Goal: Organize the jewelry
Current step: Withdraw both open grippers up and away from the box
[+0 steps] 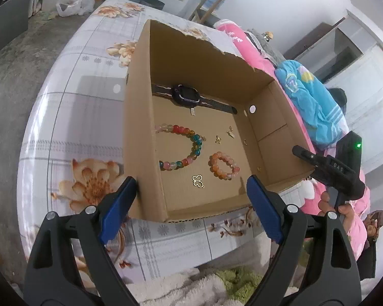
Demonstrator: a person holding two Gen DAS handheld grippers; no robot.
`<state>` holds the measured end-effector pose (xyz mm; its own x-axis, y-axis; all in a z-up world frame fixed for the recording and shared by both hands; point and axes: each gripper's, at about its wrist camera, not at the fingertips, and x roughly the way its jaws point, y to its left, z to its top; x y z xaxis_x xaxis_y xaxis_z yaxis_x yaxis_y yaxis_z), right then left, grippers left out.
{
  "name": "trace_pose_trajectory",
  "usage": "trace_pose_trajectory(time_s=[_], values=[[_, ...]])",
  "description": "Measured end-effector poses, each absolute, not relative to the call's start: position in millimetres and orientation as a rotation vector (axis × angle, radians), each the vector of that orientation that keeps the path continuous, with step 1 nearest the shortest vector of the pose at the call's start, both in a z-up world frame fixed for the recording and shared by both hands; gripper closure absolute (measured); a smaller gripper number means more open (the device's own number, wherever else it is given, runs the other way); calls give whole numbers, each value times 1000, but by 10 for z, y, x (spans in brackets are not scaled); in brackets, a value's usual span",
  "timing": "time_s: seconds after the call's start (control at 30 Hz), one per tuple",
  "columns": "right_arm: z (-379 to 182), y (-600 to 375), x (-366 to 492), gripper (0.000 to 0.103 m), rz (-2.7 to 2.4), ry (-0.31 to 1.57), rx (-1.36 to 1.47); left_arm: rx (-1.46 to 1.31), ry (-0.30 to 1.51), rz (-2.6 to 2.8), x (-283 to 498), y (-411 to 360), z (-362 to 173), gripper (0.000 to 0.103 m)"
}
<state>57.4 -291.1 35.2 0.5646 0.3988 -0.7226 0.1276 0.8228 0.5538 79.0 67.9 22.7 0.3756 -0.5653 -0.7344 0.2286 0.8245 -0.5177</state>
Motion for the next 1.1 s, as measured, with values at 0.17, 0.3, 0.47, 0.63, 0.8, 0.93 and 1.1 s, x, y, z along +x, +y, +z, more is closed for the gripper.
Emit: trace_pose_trajectory(time_s=[0.17, 0.3, 0.47, 0.63, 0.8, 0.93, 1.1], values=[[342, -2921, 513, 49, 173, 963, 601, -340, 1048, -520, 665, 684, 209, 20], [345, -2917, 515, 50, 168, 954, 595, -315, 1006, -495, 609, 699, 244, 20], [431, -2921, 390, 49, 93, 908, 539, -221, 884, -365, 462, 776, 424, 18], [602, -2923, 168, 41, -6, 831, 466, -205, 774, -306, 319, 866, 684, 13], [879, -2834, -101, 27, -71, 719, 358, -201, 710, -297, 225, 850, 910, 11], [1063, -2711, -282, 17, -90, 650, 276, -150, 675, -264, 152, 716, 1028, 9], [1225, -2563, -467, 7, -99, 585, 218, -131, 658, -249, 51, 545, 1134, 8]])
